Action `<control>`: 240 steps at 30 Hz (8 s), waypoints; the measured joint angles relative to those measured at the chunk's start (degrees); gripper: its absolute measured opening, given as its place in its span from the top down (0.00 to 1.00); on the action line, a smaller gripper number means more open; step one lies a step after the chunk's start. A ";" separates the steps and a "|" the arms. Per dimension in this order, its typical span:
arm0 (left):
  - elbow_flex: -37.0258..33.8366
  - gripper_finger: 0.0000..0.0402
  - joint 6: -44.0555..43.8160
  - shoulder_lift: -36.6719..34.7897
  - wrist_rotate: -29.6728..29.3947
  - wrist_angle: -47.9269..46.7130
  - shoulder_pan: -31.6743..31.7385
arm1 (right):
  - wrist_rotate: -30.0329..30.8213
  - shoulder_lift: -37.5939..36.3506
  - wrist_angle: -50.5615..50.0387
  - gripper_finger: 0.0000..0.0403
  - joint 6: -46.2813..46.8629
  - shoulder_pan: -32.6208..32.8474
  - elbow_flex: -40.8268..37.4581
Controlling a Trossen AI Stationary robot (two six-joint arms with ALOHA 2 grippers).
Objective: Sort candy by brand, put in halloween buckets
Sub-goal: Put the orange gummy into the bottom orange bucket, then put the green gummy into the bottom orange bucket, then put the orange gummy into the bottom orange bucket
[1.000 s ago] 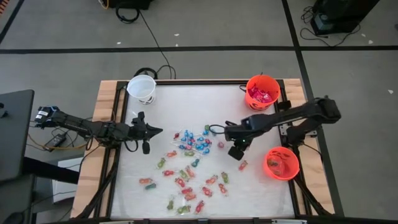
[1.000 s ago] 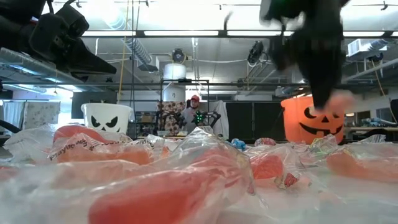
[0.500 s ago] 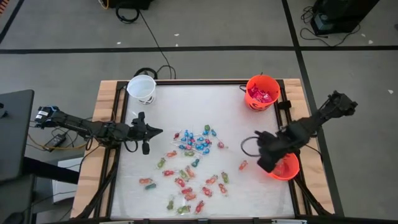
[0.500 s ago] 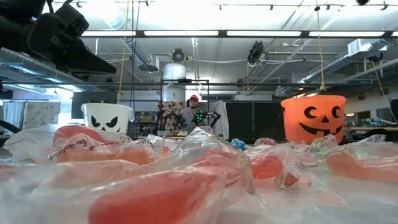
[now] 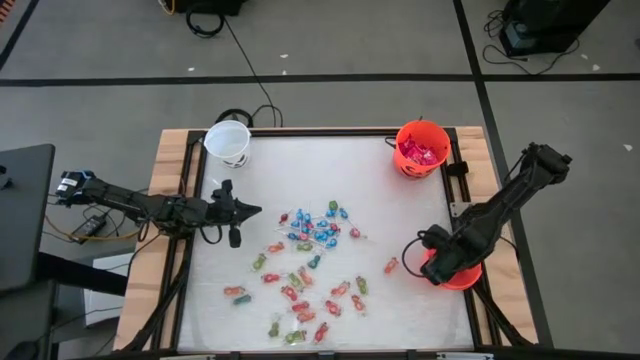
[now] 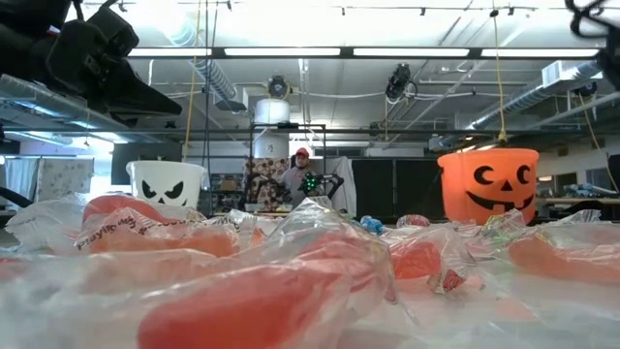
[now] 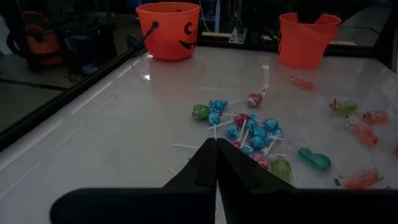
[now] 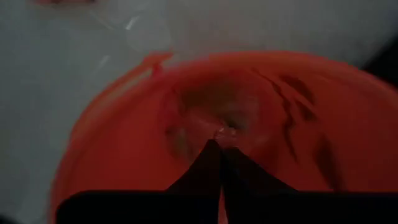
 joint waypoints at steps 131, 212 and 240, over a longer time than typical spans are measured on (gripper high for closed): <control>-0.02 0.97 -14.75 0.01 6.54 -5.58 0.00 | -5.98 51.20 48.17 0.50 -82.98 -37.95 38.26; 0.00 0.97 -23.38 7.44 14.82 -1.83 0.00 | 23.56 10.55 10.11 0.59 -34.28 -14.53 25.49; 13.51 0.99 -17.13 6.72 16.85 -34.45 -3.05 | -0.54 57.11 59.14 0.59 -87.97 -37.25 45.54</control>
